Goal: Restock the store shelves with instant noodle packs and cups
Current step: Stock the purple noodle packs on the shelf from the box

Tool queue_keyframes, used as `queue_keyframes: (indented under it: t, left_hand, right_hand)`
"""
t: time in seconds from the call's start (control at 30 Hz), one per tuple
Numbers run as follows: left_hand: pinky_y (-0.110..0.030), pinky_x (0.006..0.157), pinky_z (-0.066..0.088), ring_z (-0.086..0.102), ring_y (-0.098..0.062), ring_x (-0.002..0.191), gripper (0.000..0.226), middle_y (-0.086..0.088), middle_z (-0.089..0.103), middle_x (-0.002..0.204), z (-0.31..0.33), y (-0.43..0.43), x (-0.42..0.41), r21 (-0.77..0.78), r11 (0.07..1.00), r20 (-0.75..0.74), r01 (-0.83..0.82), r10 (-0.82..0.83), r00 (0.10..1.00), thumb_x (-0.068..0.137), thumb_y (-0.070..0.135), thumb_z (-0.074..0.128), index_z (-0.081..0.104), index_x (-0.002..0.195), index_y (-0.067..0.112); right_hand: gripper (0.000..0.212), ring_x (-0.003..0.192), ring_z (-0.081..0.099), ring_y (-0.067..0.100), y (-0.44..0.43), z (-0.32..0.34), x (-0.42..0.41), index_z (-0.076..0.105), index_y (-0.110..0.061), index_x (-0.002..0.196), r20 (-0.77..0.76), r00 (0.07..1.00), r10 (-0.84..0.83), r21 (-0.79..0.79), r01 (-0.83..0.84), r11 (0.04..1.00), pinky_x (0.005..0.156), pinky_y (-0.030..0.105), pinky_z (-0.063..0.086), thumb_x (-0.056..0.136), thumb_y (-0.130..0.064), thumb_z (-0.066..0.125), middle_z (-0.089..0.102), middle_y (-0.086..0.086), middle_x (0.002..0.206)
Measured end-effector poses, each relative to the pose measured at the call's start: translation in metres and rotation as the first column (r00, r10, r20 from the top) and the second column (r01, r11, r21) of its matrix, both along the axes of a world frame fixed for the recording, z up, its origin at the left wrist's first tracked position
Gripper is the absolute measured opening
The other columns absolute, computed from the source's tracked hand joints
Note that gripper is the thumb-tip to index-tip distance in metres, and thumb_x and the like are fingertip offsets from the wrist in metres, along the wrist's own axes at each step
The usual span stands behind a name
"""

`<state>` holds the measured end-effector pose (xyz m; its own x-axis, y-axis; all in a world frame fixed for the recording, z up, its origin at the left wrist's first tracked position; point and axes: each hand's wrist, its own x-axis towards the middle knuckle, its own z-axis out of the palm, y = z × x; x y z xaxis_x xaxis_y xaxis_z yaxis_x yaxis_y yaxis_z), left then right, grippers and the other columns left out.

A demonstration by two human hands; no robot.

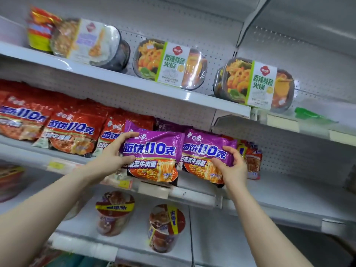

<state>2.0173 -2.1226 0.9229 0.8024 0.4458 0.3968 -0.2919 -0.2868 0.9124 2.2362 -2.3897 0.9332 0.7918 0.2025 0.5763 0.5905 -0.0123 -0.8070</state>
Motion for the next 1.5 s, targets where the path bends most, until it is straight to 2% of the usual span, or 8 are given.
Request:
queue_keyframes:
  t: [0.13,0.5,0.83,0.93,1.13,1.27,1.37,1.5]
  left_hand:
    - [-0.023,0.068,0.058,0.063,-0.016,0.100,0.061,-0.003,0.055,0.125,0.012,0.017,0.005,-0.003,0.997,-0.011,-0.079,0.079,0.997,0.092,-0.007,0.057,0.046,0.134,0.035]
    - [-0.031,0.076,0.060,0.063,-0.019,0.102,0.063,-0.006,0.056,0.122,0.018,0.039,0.036,-0.041,0.978,-0.059,-0.204,0.201,0.978,0.090,-0.009,0.057,0.045,0.135,0.033]
    - [-0.032,0.077,0.060,0.062,-0.021,0.105,0.064,-0.005,0.053,0.123,0.018,0.047,0.040,-0.023,0.964,-0.093,-0.263,0.260,0.961,0.090,-0.009,0.058,0.043,0.136,0.033]
    - [-0.035,0.079,0.060,0.061,-0.023,0.107,0.065,-0.005,0.051,0.125,0.017,0.051,0.038,-0.020,0.963,-0.102,-0.268,0.265,0.959,0.090,-0.008,0.059,0.042,0.136,0.033]
    - [-0.034,0.078,0.060,0.061,-0.022,0.109,0.063,-0.003,0.050,0.127,0.016,0.054,0.039,-0.039,0.961,-0.087,-0.272,0.268,0.959,0.091,-0.006,0.059,0.042,0.137,0.034]
    - [-0.028,0.071,0.059,0.061,-0.020,0.106,0.062,-0.002,0.049,0.125,0.014,0.052,0.042,-0.038,0.962,-0.078,-0.269,0.265,0.961,0.092,-0.006,0.057,0.042,0.137,0.033]
    - [-0.028,0.071,0.058,0.061,-0.021,0.107,0.063,-0.003,0.050,0.127,0.013,0.050,0.043,-0.040,0.968,-0.077,-0.247,0.243,0.967,0.091,-0.006,0.058,0.043,0.137,0.034]
    - [-0.028,0.071,0.059,0.061,-0.020,0.107,0.063,-0.002,0.050,0.126,0.013,0.045,0.048,-0.025,0.975,-0.062,-0.223,0.221,0.973,0.092,-0.007,0.057,0.043,0.137,0.034]
  right_hand:
    - [0.045,0.086,0.067,0.009,0.044,0.009,0.027,0.062,-0.029,0.114,-0.021,0.999,0.043,-0.028,-0.044,0.999,0.062,0.021,0.055,0.078,-0.008,0.081,0.067,-0.005,0.106]
    - [0.042,0.103,0.063,0.020,0.155,0.011,0.100,0.061,-0.027,0.113,-0.035,0.994,0.102,-0.120,-0.105,0.987,0.089,0.043,0.056,0.080,-0.008,0.079,0.062,-0.004,0.114]
    - [0.045,0.103,0.053,0.015,0.219,-0.001,0.120,0.057,-0.021,0.123,-0.036,0.989,0.142,-0.216,-0.146,0.965,0.090,0.033,0.049,0.084,-0.014,0.077,0.056,-0.003,0.118]
    - [0.048,0.111,0.059,0.027,0.227,-0.005,0.119,0.053,-0.019,0.123,0.048,0.995,0.088,-0.355,-0.065,0.932,0.090,0.037,0.049,0.083,-0.019,0.079,0.061,0.006,0.123]
    - [0.024,0.103,0.051,0.030,0.232,-0.013,0.124,0.062,-0.015,0.115,0.210,0.978,-0.011,-0.530,0.124,0.839,0.089,0.041,0.047,0.092,-0.013,0.061,0.047,0.016,0.129]
    - [0.039,0.124,0.038,0.041,0.225,-0.013,0.121,0.065,-0.015,0.125,0.348,0.936,0.046,-0.683,0.220,0.696,0.103,0.047,0.036,0.091,-0.002,0.052,0.041,0.023,0.136]
    - [0.050,0.142,0.022,0.040,0.216,-0.005,0.106,0.056,-0.018,0.138,0.354,0.935,0.031,-0.764,0.270,0.586,0.116,0.045,0.026,0.092,0.002,0.056,0.019,0.020,0.157]
    - [0.058,0.150,0.009,0.037,0.194,0.007,0.102,0.042,-0.029,0.149,0.321,0.945,0.071,-0.741,0.204,0.640,0.120,0.046,0.022,0.098,-0.003,0.053,0.000,0.012,0.165]
